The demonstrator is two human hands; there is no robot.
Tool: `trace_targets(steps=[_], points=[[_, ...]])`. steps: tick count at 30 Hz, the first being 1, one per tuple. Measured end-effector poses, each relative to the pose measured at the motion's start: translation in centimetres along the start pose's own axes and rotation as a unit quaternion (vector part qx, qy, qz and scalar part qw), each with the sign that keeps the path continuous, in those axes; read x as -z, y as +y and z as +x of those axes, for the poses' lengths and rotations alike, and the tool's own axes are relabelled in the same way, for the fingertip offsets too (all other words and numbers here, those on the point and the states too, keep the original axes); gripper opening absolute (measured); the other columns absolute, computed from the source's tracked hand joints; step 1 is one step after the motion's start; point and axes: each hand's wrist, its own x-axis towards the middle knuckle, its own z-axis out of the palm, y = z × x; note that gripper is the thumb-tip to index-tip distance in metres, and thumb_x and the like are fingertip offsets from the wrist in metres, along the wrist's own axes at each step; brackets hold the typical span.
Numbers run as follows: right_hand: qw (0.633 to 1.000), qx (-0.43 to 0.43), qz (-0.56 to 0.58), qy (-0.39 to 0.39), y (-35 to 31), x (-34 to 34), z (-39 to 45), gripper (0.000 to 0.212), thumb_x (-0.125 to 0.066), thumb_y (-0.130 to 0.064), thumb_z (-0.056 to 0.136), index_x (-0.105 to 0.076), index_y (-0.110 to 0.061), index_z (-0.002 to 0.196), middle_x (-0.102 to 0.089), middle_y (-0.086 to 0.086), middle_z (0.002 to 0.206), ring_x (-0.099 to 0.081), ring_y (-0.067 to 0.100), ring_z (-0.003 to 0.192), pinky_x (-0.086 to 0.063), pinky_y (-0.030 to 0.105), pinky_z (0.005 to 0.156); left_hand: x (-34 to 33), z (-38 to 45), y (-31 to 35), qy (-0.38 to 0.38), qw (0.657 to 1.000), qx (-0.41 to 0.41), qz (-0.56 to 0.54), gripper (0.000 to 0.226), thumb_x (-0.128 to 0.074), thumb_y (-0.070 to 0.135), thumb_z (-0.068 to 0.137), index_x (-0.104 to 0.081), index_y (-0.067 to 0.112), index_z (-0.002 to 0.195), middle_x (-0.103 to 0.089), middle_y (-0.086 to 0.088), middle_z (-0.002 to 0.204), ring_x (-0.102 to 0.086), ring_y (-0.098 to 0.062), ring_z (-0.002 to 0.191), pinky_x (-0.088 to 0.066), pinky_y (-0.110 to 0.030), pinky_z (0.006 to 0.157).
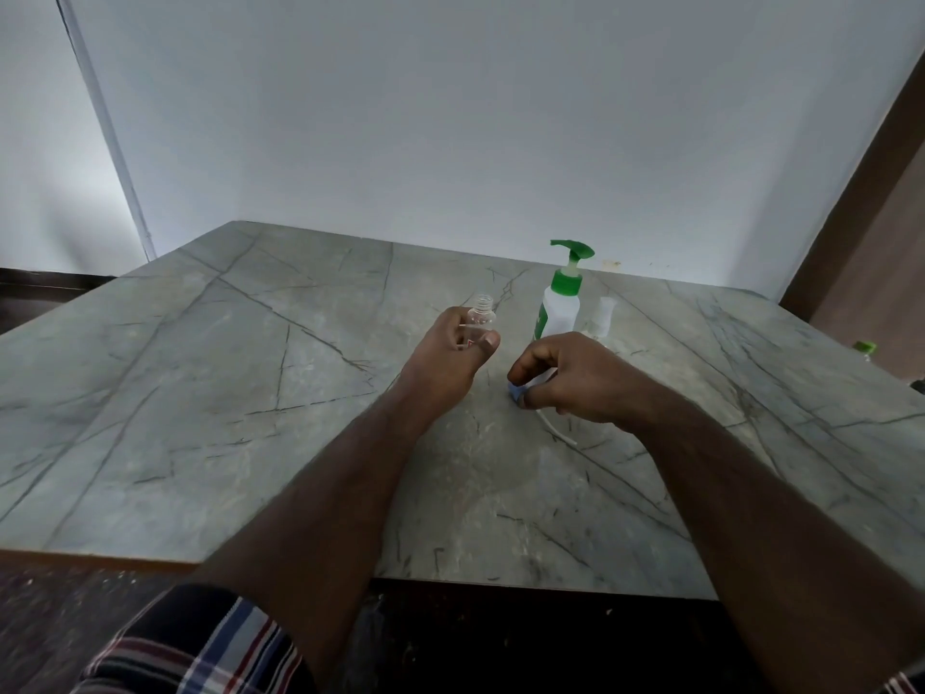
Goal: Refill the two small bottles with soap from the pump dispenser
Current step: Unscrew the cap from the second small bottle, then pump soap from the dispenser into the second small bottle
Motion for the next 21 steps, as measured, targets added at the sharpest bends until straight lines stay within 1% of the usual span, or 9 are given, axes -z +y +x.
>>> trace_targets(steps=[3, 6, 10, 13, 16, 18, 19, 21], points=[[1.0, -0.004, 0.007, 0.011, 0.0, 0.2, -0.2, 0.022, -0.075, -0.012, 0.077, -0.073, -0.017, 0.099, -0.071, -0.004, 0.101, -0.064, 0.006, 0.083, -0.042, 0.015, 0.059, 0.0, 0.0, -0.1, 0.001, 1.0, 0.003, 0.006, 0.041, -0.056, 0.038, 0.099, -0.048, 0.021, 0.135, -0.059, 0.005, 0.121, -0.059, -0.012, 0.105, -0.049, -0.033, 0.088], [1.0, -0.008, 0.006, 0.009, 0.0, 0.3, -0.4, 0.021, -0.075, -0.012, 0.079, -0.073, -0.017, 0.099, -0.071, -0.003, 0.1, -0.064, 0.007, 0.085, -0.043, 0.015, 0.059, 0.0, 0.0, -0.1, 0.001, 1.0, 0.001, 0.008, 0.039, -0.056, 0.039, 0.098, -0.049, 0.023, 0.133, -0.06, 0.005, 0.12, -0.059, -0.011, 0.102, -0.051, -0.035, 0.087], [1.0, -0.01, 0.006, 0.008, -0.1, 0.5, -0.5, 0.021, -0.074, -0.013, 0.08, -0.072, -0.017, 0.1, -0.071, -0.003, 0.1, -0.065, 0.008, 0.085, -0.043, 0.014, 0.058, -0.1, 0.0, -0.1, 0.002, 1.0, 0.0, 0.007, 0.04, -0.057, 0.039, 0.098, -0.048, 0.022, 0.134, -0.061, 0.005, 0.121, -0.06, -0.013, 0.103, -0.051, -0.035, 0.087], [1.0, -0.008, 0.007, 0.009, 0.0, 0.6, -0.5, 0.021, -0.073, -0.011, 0.08, -0.072, -0.016, 0.101, -0.072, -0.003, 0.1, -0.065, 0.006, 0.084, -0.042, 0.013, 0.059, -0.2, 0.1, 0.0, 0.002, 1.0, -0.001, 0.004, 0.039, -0.057, 0.038, 0.099, -0.049, 0.022, 0.133, -0.061, 0.005, 0.118, -0.06, -0.012, 0.101, -0.051, -0.036, 0.087], [1.0, -0.006, 0.018, 0.011, 0.1, 0.9, -0.7, 0.019, -0.072, -0.011, 0.083, -0.072, -0.015, 0.101, -0.072, -0.003, 0.098, -0.066, 0.006, 0.082, -0.045, 0.012, 0.056, -0.3, 0.1, 0.0, 0.004, 1.0, -0.001, 0.004, 0.037, -0.057, 0.038, 0.099, -0.05, 0.022, 0.131, -0.06, 0.007, 0.114, -0.06, -0.012, 0.1, -0.051, -0.036, 0.087], [0.998, 0.006, 0.054, 0.038, -0.1, 1.7, -0.9, 0.016, -0.071, -0.01, 0.084, -0.071, -0.013, 0.099, -0.073, 0.001, 0.093, -0.068, 0.007, 0.077, -0.047, 0.012, 0.054, -0.4, 0.3, 0.0, 0.009, 1.0, -0.002, -0.001, 0.032, -0.057, 0.038, 0.098, -0.052, 0.023, 0.126, -0.062, 0.009, 0.108, -0.059, -0.009, 0.096, -0.05, -0.033, 0.082], [0.995, 0.016, 0.08, 0.064, -0.3, 2.2, -1.0, 0.014, -0.071, -0.009, 0.084, -0.071, -0.013, 0.098, -0.074, 0.004, 0.09, -0.069, 0.011, 0.075, -0.048, 0.015, 0.053, -0.4, 0.3, 0.0, 0.011, 1.0, -0.002, -0.004, 0.03, -0.057, 0.038, 0.098, -0.053, 0.024, 0.124, -0.062, 0.009, 0.106, -0.059, -0.009, 0.095, -0.05, -0.032, 0.081], [0.98, 0.032, 0.135, 0.144, -0.5, 3.6, -1.0, 0.013, -0.071, -0.009, 0.083, -0.07, -0.011, 0.096, -0.074, 0.008, 0.083, -0.07, 0.018, 0.069, -0.049, 0.022, 0.051, -0.6, 0.4, 0.1, 0.014, 1.0, 0.002, -0.013, 0.029, -0.056, 0.037, 0.099, -0.053, 0.024, 0.125, -0.062, 0.008, 0.108, -0.059, -0.01, 0.097, -0.051, -0.033, 0.084]])
